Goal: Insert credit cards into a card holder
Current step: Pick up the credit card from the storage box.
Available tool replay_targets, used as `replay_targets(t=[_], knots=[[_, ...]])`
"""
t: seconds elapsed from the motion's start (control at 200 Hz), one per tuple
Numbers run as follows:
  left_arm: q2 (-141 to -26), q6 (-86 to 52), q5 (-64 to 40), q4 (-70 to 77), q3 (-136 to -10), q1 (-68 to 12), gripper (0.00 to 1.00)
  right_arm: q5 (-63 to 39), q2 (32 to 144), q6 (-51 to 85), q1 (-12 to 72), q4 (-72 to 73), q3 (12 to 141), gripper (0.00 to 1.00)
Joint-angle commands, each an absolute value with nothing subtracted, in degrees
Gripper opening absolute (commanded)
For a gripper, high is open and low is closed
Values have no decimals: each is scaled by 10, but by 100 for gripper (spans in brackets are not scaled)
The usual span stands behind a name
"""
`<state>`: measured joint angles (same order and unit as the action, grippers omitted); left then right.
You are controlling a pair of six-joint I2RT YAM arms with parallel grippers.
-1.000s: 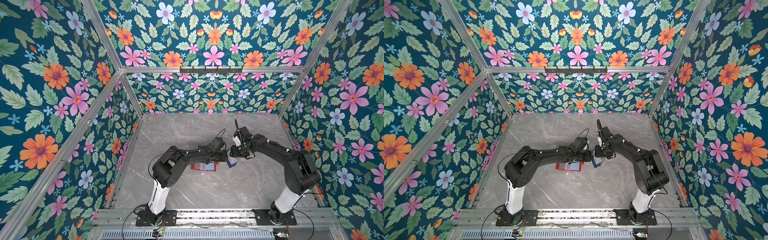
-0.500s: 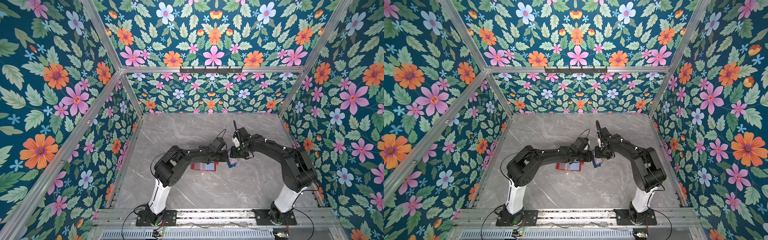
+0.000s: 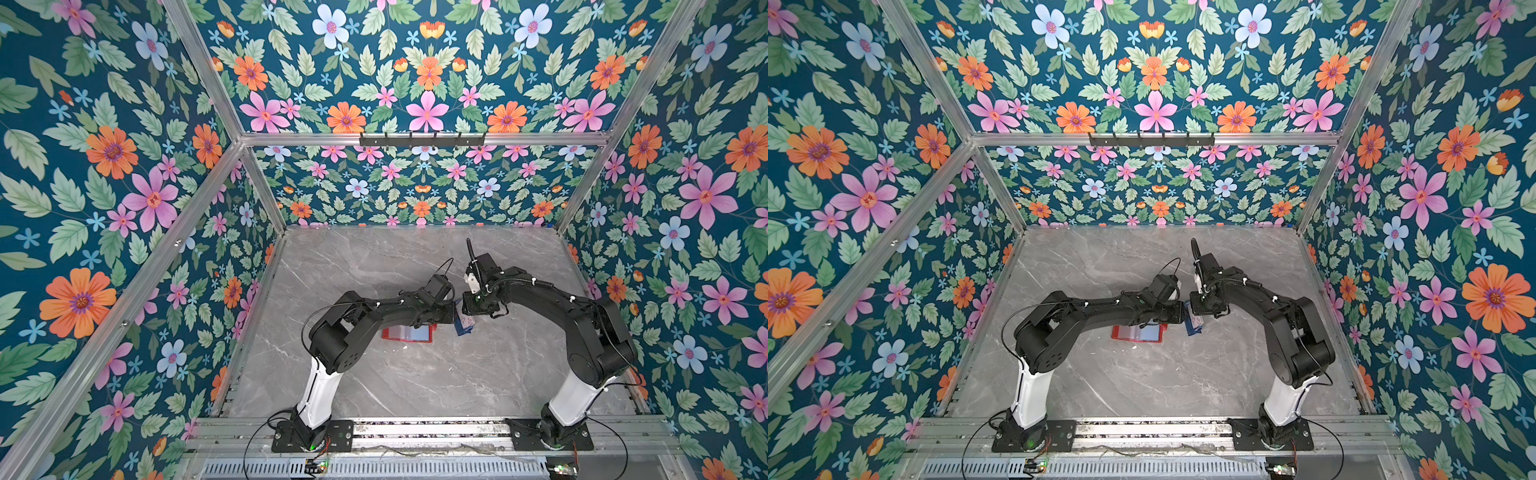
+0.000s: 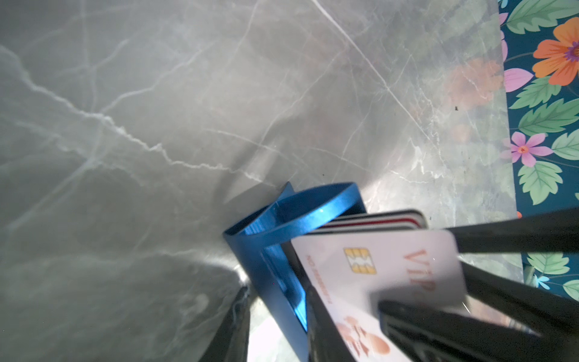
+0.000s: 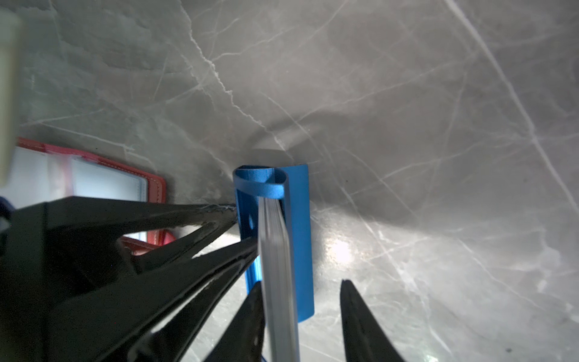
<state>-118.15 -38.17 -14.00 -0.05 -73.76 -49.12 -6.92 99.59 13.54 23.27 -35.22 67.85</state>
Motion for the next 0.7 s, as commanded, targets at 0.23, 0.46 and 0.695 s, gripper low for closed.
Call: replay_targets(t=[0.23,0.46,0.695], knots=[[-1185,-370,-121,-39,-738,-490,30,-31,983,123,246,-393,687,37],[-1186,-369,-119,-40,-739,-490,30,-22,980,122,252,-405,695,33],[-1187,-369,-118,-41,-739,-490,30,-16,971,121,253,-414,695,29]])
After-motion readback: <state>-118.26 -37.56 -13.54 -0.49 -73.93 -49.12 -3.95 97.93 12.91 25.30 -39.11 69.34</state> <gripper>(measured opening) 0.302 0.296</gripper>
